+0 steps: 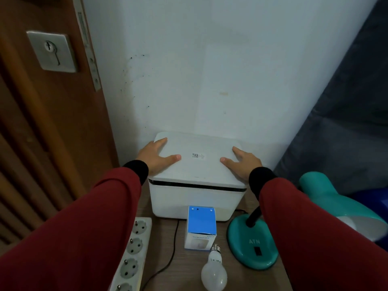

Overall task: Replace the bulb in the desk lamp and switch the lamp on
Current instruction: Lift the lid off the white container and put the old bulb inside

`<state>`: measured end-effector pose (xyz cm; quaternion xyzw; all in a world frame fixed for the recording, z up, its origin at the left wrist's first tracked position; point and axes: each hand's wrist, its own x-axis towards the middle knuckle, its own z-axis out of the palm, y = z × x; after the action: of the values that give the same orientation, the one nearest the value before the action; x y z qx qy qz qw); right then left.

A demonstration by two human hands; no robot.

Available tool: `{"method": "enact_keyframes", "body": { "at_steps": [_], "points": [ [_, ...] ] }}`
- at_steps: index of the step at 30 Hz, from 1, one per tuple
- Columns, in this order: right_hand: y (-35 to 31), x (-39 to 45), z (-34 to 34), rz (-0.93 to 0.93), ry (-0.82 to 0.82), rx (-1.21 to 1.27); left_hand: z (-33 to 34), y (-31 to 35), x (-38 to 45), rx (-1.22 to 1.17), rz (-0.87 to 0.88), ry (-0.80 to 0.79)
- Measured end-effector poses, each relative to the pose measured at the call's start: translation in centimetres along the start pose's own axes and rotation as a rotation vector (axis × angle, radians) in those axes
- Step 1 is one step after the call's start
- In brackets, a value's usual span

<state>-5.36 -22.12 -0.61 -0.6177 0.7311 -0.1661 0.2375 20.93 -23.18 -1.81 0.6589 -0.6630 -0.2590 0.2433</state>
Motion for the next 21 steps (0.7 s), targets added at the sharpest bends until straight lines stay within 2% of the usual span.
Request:
{"method": "enact_keyframes", "body": {
  "at_steps": [6, 12, 21],
  "points": [
    [-1.5, -2.5, -2.0, -0.029, 0.036, -0.033, -2.3, 1.7, -2.5, 0.039, 0.008, 0.026],
    [-1.2, -9.1, -2.1, -0.05, 0.068, -0.038, -3.5, 2.5, -9.0, 0.075, 0.018, 0.031],
    [3.4, -21.7, 1.3, 0.0, 0.057, -0.069, -0.1, 0.7, -21.6, 0.172, -0.01, -0.019]
  ]
}}
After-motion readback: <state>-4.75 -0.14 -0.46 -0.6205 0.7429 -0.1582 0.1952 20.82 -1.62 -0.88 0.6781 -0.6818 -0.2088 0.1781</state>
